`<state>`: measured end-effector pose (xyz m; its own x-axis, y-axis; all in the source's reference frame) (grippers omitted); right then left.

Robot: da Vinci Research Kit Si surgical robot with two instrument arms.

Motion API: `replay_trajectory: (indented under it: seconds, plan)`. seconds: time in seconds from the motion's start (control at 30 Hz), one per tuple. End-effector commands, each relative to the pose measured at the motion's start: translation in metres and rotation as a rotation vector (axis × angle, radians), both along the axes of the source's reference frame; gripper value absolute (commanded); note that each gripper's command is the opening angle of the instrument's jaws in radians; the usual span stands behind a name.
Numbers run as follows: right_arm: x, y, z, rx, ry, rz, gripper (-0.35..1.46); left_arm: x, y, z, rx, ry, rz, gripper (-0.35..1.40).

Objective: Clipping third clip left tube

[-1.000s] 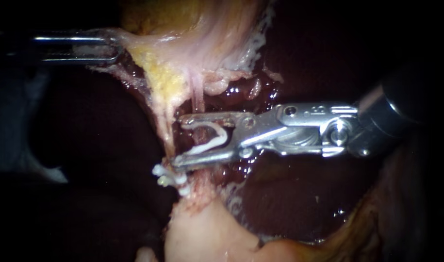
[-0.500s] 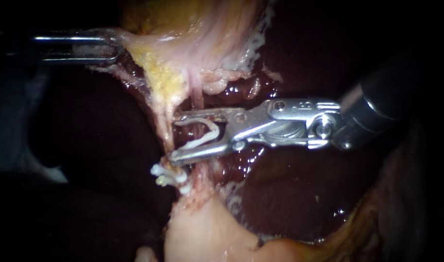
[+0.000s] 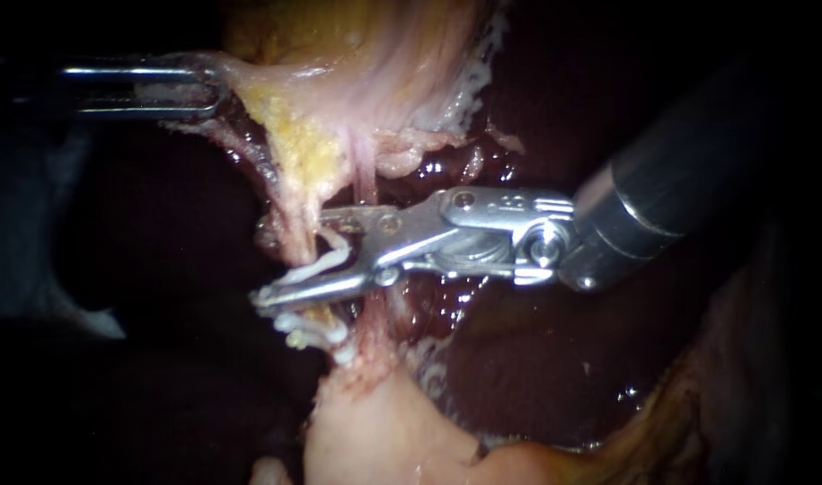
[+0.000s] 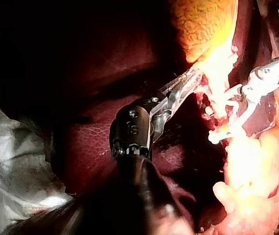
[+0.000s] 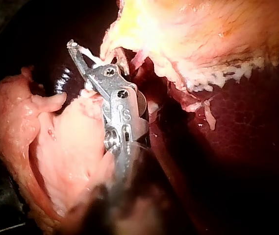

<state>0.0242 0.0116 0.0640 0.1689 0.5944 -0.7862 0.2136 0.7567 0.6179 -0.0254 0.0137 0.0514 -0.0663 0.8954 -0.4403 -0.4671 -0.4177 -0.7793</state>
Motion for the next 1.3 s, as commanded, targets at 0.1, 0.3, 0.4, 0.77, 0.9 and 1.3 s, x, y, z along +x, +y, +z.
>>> replay_trajectory:
  seconds: [0.1,0.3,0.4,0.77,0.9,1.3]
  plan:
    - [0.0006,0.0,0.0,0.025,0.009,0.015,0.48,-0.0001,0.0,0.0,0.0,0.0,0.0,-0.35]
    - [0.0021,-0.0001,-0.0004,0.064,0.028,0.042,0.48,-0.0002,0.0,0.0,0.0,0.001,-0.001,-0.35]
    - [0.0027,-0.0001,-0.0008,0.085,0.035,0.05,0.48,-0.0002,0.0,0.0001,0.0,0.001,-0.001,-0.35]
    - [0.0028,0.0005,-0.0049,0.115,0.068,0.066,0.48,-0.0002,0.0001,0.0001,0.0,0.001,-0.001,-0.35]
    - [0.0029,0.0002,-0.0065,0.145,0.068,0.06,0.46,-0.0001,0.0001,0.0001,0.0,0.0,-0.001,-0.35]
    - [0.0025,0.0004,-0.008,0.207,-0.006,0.083,0.35,-0.0001,0.0001,0.0002,-0.001,0.0,0.0,-0.35]
